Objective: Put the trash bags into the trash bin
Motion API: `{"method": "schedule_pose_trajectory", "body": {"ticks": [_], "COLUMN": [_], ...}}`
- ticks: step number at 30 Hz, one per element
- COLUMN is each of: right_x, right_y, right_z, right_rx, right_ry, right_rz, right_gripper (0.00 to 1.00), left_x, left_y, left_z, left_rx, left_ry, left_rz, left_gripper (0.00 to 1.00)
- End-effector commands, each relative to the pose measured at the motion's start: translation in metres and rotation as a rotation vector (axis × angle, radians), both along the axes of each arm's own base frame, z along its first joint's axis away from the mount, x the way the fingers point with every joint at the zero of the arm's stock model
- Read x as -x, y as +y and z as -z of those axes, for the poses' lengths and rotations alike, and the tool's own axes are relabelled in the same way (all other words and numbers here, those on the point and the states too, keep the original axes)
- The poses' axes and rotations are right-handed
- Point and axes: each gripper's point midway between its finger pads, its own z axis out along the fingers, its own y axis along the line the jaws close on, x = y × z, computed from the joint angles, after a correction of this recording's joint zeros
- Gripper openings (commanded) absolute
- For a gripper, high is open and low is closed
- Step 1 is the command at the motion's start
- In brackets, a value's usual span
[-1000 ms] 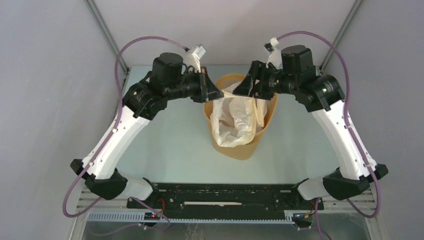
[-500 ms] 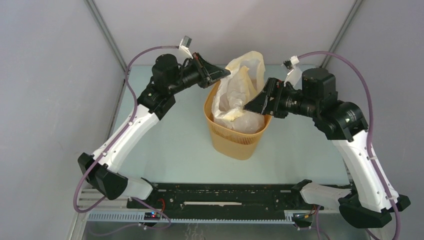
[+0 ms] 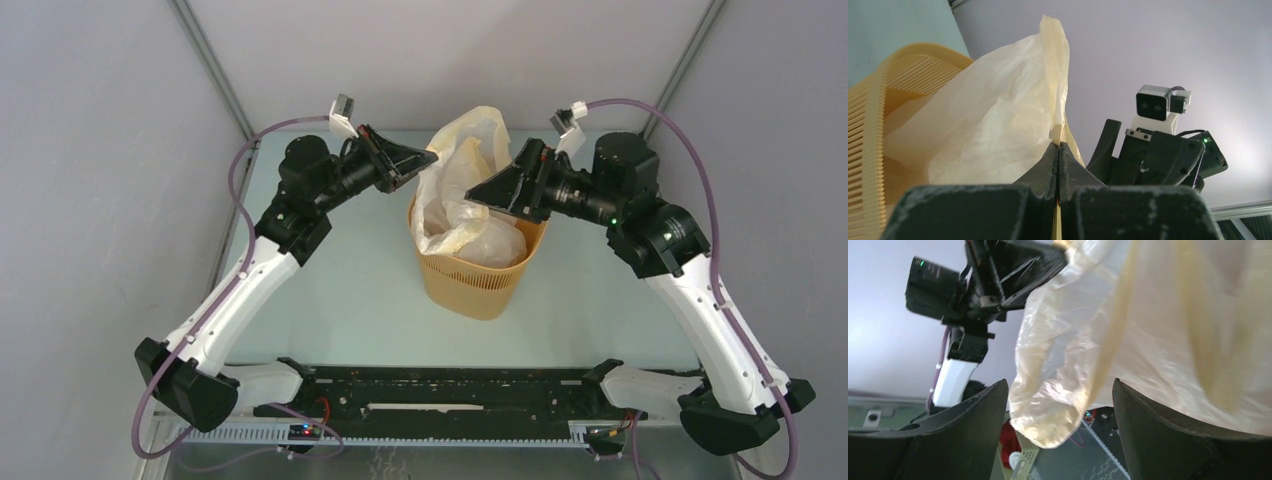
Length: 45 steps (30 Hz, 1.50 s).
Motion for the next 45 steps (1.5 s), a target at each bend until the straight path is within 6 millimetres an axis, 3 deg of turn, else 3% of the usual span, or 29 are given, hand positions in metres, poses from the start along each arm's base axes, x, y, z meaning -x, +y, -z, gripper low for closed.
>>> {"method": "schedule_pose_trajectory", "body": {"ticks": [1, 3, 5, 6, 9, 10, 13, 17, 21, 24, 28, 31, 35, 38, 43, 44, 45], "right_x": [0.004, 0.002, -0.001, -0.004, -0.009, -0.007, 0.013, 0.049, 0.054, 0.057, 0.07, 0.075, 0.076, 0.078, 0.08, 0.081, 0.081], "right_y": [0.035, 0.038, 0.029, 0.018, -0.014, -0.023, -0.038, -0.037, -0.053, -0.068, -0.074, -0.077, -0.072, -0.067, -0.064, -0.064, -0.064], "right_z": [-0.013, -0.006, -0.002, 0.001, 0.017, 0.024, 0.038, 0.06, 0.09, 0.099, 0.114, 0.127, 0.117, 0.113, 0.105, 0.101, 0.099], "right_rx": [-0.096, -0.082, -0.078, -0.079, -0.04, -0.013, 0.059, 0.052, 0.088, 0.126, 0.162, 0.166, 0.127, 0.107, 0.082, 0.079, 0.078], "right_ry": [-0.022, -0.018, -0.012, -0.015, -0.009, -0.008, -0.029, -0.021, 0.009, 0.017, 0.052, 0.081, 0.047, 0.043, 0.027, 0.023, 0.021], "right_rz": [-0.057, -0.056, -0.031, 0.001, 0.108, 0.131, 0.105, 0.01, 0.097, 0.144, 0.128, 0.131, 0.107, 0.083, 0.064, 0.061, 0.061], "right_gripper": [0.83, 0.74, 0.63, 0.5, 0.01, 0.0, 0.0, 0.0, 0.0, 0.0, 0.0, 0.04, 0.33, 0.4, 0.4, 0.4, 0.4], "left_x": [0.006, 0.004, 0.001, -0.002, -0.007, -0.007, -0.003, 0.013, 0.021, 0.023, 0.025, 0.03, 0.038, 0.042, 0.049, 0.05, 0.051], "left_y": [0.006, 0.006, 0.01, 0.013, 0.024, 0.027, 0.033, 0.038, 0.047, 0.052, 0.063, 0.067, 0.065, 0.066, 0.068, 0.069, 0.069], "left_z": [-0.021, -0.024, -0.022, -0.02, -0.009, -0.004, 0.016, 0.043, 0.076, 0.088, 0.09, 0.088, 0.09, 0.092, 0.082, 0.079, 0.076], "left_rx": [0.051, 0.052, 0.052, 0.053, 0.048, 0.044, 0.028, -0.01, -0.092, -0.101, -0.097, -0.09, -0.082, -0.068, -0.036, -0.03, -0.026], "left_ry": [-0.055, -0.061, -0.056, -0.048, -0.022, -0.015, 0.018, 0.036, 0.088, 0.112, 0.102, 0.087, 0.101, 0.117, 0.106, 0.102, 0.095], "left_rz": [-0.006, -0.008, -0.017, -0.022, -0.048, -0.055, -0.064, -0.026, -0.027, -0.038, -0.087, -0.093, -0.069, -0.064, -0.068, -0.068, -0.068], "left_gripper": [0.0, 0.0, 0.0, 0.0, 0.0, 0.0, 0.0, 0.02, 0.04, 0.02, 0.04, 0.15, 0.31, 0.4, 0.42, 0.39, 0.28]}}
